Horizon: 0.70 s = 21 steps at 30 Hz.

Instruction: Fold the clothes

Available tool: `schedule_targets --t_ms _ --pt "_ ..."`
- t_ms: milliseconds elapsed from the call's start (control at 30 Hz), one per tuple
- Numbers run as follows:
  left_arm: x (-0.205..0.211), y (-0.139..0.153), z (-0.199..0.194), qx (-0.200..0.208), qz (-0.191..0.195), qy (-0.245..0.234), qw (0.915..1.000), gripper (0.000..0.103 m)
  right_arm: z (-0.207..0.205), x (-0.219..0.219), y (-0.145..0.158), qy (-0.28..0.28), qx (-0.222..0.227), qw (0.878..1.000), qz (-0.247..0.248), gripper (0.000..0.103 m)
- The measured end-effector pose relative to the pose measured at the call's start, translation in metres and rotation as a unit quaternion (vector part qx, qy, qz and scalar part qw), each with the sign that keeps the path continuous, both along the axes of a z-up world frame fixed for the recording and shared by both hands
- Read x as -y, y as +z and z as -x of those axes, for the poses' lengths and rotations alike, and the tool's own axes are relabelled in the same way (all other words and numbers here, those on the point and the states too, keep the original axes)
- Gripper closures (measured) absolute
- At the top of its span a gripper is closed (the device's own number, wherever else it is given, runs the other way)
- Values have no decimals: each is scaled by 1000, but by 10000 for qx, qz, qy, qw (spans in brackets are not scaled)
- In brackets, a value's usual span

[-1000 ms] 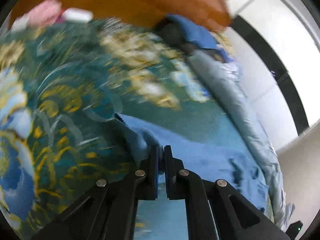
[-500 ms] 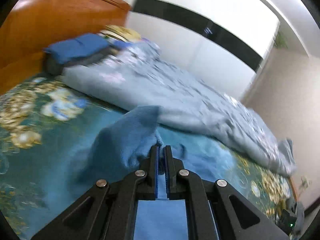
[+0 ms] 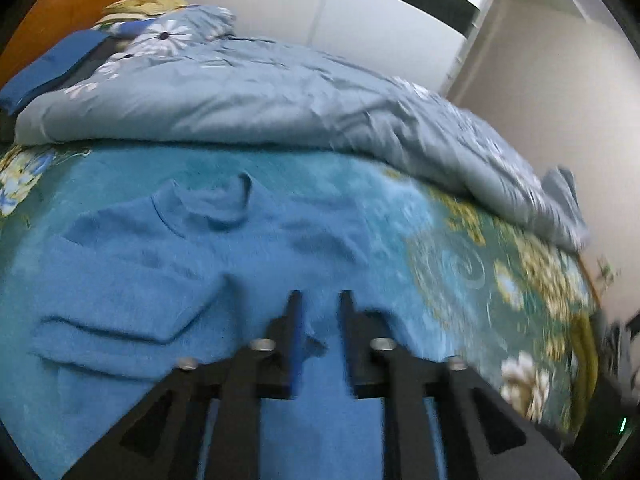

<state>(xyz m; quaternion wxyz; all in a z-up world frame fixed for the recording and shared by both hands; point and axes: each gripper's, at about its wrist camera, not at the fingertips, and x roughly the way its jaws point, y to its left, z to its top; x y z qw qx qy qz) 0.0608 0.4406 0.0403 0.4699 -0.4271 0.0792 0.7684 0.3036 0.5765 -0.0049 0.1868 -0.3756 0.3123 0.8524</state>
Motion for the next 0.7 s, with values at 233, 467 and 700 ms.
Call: schedule_targets --t_ms 233,467,700 --pt "126 -6 17 -539 -196 1555 9862 45 43 16 18 401 -465 9981 -42 51" --pt "157 -59 69 -308 499 1994 9782 45 132 21 23 759 -389 9961 -203 51" --pt "156 -75 101 155 181 2054 9784 45 171 8 10 503 -360 9980 88 51"
